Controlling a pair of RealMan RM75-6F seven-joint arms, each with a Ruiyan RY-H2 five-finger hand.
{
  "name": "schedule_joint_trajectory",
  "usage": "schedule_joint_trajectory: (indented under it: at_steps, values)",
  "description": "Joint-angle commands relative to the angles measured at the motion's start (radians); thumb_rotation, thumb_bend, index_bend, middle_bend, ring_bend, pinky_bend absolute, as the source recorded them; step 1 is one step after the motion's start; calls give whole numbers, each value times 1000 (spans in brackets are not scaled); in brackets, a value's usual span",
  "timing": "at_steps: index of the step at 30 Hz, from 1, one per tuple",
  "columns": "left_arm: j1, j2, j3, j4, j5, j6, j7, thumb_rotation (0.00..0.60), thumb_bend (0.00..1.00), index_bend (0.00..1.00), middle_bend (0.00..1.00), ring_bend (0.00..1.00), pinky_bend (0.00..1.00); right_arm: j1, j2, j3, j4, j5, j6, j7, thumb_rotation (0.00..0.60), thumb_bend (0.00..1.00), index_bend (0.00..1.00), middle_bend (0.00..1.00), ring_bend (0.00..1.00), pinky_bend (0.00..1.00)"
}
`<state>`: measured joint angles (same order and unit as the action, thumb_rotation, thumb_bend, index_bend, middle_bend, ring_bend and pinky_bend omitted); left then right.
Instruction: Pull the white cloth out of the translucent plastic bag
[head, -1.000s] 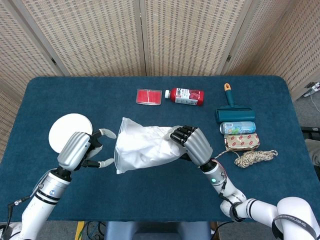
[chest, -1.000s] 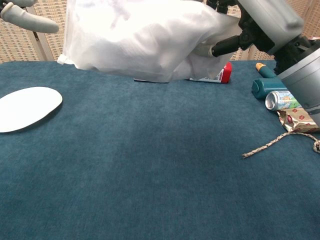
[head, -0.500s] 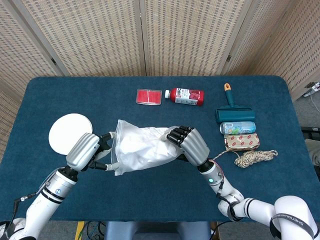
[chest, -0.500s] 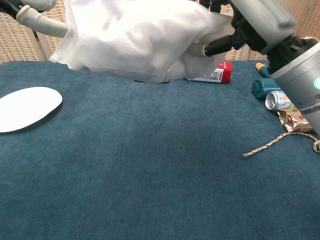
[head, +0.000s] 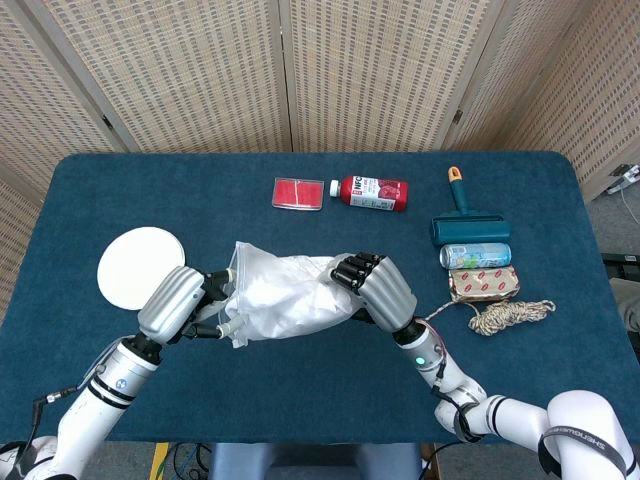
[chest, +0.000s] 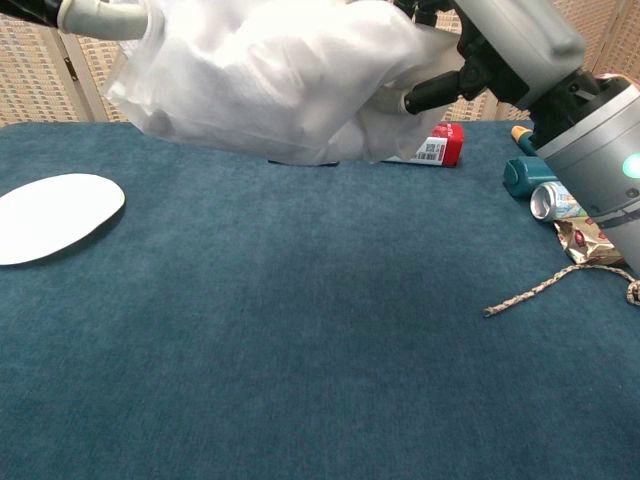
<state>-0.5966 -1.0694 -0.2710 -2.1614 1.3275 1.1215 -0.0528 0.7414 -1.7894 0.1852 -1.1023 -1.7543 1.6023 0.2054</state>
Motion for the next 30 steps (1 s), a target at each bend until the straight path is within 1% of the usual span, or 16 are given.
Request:
schedule_joint_trajectory:
  at_steps: [1, 4, 6, 11, 18, 21, 30]
  values:
    - [-2, -2, 0, -1, -4, 0, -3, 600, 460, 536, 1000, 912, 1000, 0, 0, -1, 1, 1, -1, 0, 600, 655, 602, 686, 633, 740]
    - [-4, -4, 2, -3, -6, 0, -6, 600, 525, 545, 1000, 912, 1000, 1, 1, -2, 1, 3, -3, 0, 600, 655, 602, 686, 633, 740]
    - [-5, -4, 2, -6, -8, 0, -9, 600, 545, 552, 1000, 912, 1000, 1, 1, -3, 1, 4, -5, 0, 600, 655, 602, 686, 633, 740]
    - [-6, -4, 5, -11, -9, 0, -19, 600, 550, 590, 1000, 912, 1000, 3, 1, -4, 2, 6, -9, -2, 600, 655, 602, 686, 633, 740]
    - [-2, -4, 13, -6, -15, 2, -37, 600, 550, 699, 1000, 912, 1000, 2, 1, -6, 7, 11, -14, -2, 600, 655, 602, 686, 633, 740]
    - [2, -6, 14, -1, -23, 11, -34, 600, 550, 728, 1000, 912, 1000, -1, 4, -9, 8, 15, -19, -4, 600, 654, 602, 686, 633, 740]
    - [21, -3, 19, 22, -45, 34, -43, 600, 564, 753, 1000, 912, 1000, -17, 19, -20, 18, 30, -30, -2, 600, 635, 602, 683, 633, 740]
